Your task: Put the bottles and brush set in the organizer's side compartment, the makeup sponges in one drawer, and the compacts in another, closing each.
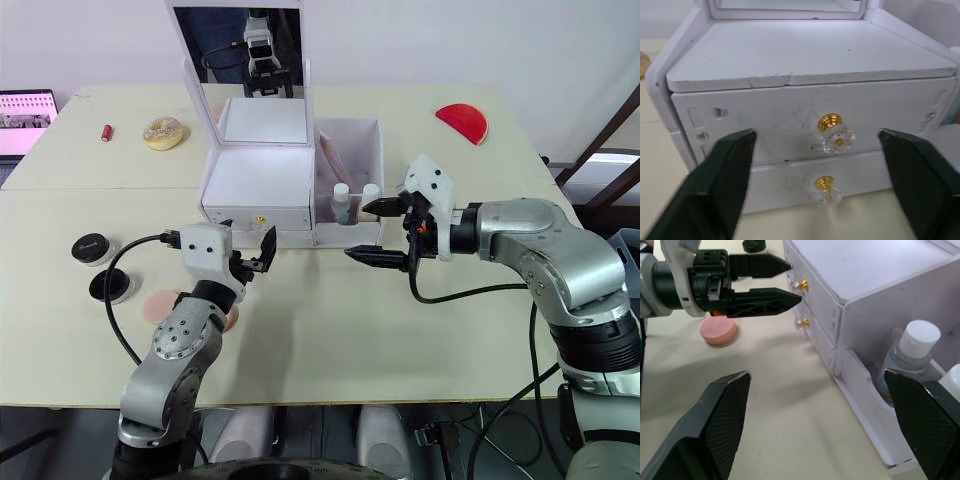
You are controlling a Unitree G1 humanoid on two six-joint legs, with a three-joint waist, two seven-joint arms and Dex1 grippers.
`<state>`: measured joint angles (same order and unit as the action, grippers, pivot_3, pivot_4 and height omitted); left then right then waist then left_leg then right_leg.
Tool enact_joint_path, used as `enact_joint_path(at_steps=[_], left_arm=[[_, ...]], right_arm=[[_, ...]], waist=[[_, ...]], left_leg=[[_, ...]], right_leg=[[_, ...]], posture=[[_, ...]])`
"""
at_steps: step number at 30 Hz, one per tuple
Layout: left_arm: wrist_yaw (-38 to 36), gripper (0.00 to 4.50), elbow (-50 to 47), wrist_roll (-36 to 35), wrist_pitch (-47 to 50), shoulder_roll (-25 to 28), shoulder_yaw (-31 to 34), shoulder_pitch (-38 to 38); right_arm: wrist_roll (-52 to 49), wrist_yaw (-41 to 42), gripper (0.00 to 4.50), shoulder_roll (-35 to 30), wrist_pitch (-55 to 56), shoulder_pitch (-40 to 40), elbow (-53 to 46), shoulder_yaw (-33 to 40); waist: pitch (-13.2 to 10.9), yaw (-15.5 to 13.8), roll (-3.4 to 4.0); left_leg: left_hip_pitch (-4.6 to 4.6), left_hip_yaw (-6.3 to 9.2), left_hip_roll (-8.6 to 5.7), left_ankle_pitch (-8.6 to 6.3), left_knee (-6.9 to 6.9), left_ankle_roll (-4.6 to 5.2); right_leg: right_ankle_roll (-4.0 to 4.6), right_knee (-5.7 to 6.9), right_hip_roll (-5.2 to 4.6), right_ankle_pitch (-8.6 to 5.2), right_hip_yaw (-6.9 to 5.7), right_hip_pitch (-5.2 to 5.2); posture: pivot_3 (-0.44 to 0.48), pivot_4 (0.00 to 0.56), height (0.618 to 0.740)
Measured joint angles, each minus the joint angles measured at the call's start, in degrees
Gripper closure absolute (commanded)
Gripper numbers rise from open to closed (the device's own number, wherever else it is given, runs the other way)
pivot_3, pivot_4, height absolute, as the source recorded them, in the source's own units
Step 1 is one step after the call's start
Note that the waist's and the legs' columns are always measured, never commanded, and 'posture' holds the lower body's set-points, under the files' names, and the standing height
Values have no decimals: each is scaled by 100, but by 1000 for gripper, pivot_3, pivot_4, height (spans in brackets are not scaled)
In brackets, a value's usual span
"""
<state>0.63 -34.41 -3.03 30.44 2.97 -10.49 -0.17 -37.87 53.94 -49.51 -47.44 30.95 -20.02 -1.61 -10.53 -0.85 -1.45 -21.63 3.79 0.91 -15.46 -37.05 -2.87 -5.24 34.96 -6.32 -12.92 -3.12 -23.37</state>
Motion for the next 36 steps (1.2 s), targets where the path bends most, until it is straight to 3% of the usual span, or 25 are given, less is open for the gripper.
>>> enact_joint_path(at_steps=[4, 5, 14, 22, 36], left_arm=[[-75, 4097, 30, 4, -126, -5, -15, -6], [-100, 4260, 51, 6, -137, -5, -41, -9], [-194, 4257, 96, 53, -202, 54, -55, -28], [-636, 4257, -761, 45, -25, 709, 30, 661], [-1751, 4257, -2089, -1720, 295, 1325, 939, 2278]], right_arm=[[0, 23, 0, 0, -18, -4, 0, 1], [0, 28, 0, 0, -26, -4, 0, 2], [-55, 26, 0, 2, -94, -21, -21, 6], [-59, 38, 0, 54, -92, -64, -53, 5], [218, 211, 0, 186, 191, 165, 352, -78]], waist=[[0, 1, 0], [0, 1, 0], [-1, 0, 0], [-2, 10, 3], [-2, -7, 8]], left_leg=[[-2, 0, 0, 0, 3, 0], [-2, 0, 0, 0, 4, 0], [-3, 0, 0, 0, 3, 0], [-19, 0, 1, -3, 7, 4], [-57, 1, 0, -3, 2, 4]], right_leg=[[0, -1, 0, 0, 0, -2], [0, -1, 0, 0, 0, -3], [0, -1, 0, 0, 0, -3], [11, -3, 0, 6, 0, -21], [-1, -11, -1, -2, -1, -50]], posture=[[0, 150, 739], [0, 150, 739], [0, 150, 739], [0, 150, 739], [0, 150, 739]])
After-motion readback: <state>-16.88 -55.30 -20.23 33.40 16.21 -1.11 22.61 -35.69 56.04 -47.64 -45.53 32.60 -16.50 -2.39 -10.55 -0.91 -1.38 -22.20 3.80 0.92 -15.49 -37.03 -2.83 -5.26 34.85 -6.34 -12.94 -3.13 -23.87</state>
